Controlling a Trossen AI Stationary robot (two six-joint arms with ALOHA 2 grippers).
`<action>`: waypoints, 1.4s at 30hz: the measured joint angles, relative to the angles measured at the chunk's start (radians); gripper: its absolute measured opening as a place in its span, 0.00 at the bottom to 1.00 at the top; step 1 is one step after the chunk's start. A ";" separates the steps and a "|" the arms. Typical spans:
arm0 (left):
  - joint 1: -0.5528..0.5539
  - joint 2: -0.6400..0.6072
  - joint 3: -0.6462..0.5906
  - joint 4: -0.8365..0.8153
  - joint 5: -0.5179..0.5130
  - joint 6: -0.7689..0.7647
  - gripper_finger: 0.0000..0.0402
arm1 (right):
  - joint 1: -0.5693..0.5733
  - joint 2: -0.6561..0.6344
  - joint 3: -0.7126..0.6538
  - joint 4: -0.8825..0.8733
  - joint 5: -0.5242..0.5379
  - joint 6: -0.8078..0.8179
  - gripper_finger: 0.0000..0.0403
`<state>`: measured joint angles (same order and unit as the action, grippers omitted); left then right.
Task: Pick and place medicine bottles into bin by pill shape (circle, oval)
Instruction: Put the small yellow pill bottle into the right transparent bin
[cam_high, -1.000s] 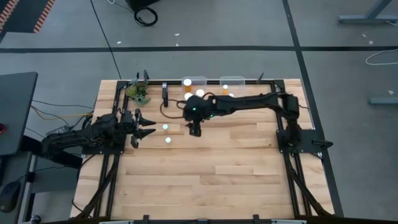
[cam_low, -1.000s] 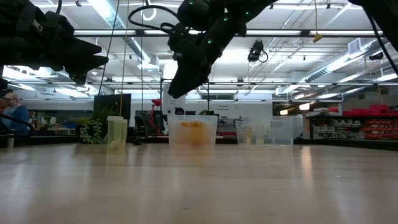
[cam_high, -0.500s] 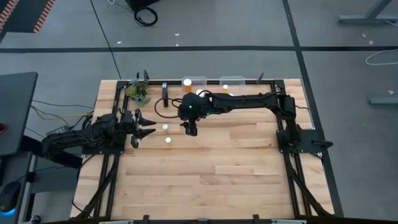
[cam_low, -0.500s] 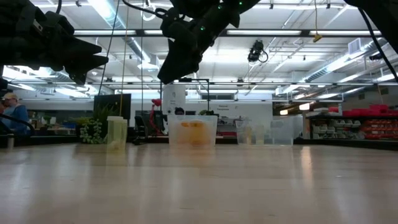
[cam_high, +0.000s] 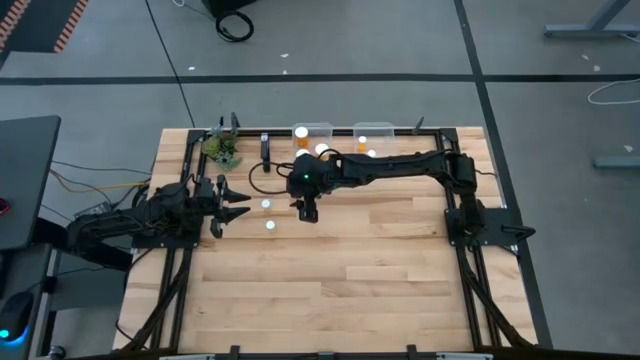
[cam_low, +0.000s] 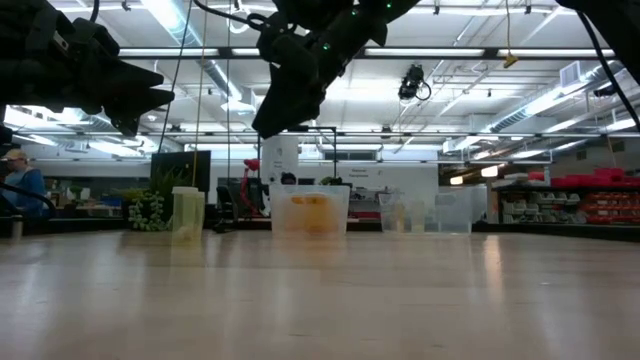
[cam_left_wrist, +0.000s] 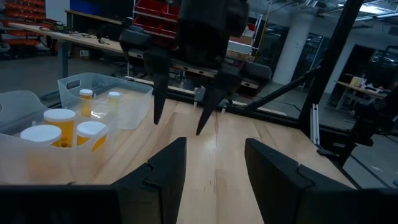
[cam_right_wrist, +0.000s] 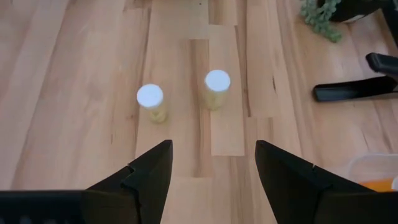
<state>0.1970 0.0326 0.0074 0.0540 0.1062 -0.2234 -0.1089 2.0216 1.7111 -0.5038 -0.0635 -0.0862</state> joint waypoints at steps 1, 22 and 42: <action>0.000 0.000 0.000 0.000 0.000 0.000 0.43 | 0.000 0.000 0.000 -0.002 -0.001 0.000 0.59; 0.000 0.000 0.000 0.000 0.000 0.000 0.43 | 0.026 0.045 0.000 0.059 -0.051 -0.009 0.59; 0.000 0.013 0.000 -0.001 0.000 0.000 0.43 | 0.073 0.129 0.028 0.136 -0.080 0.027 0.59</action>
<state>0.1970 0.0457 0.0072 0.0532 0.1062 -0.2230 -0.0358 2.1502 1.7393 -0.3681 -0.1435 -0.0594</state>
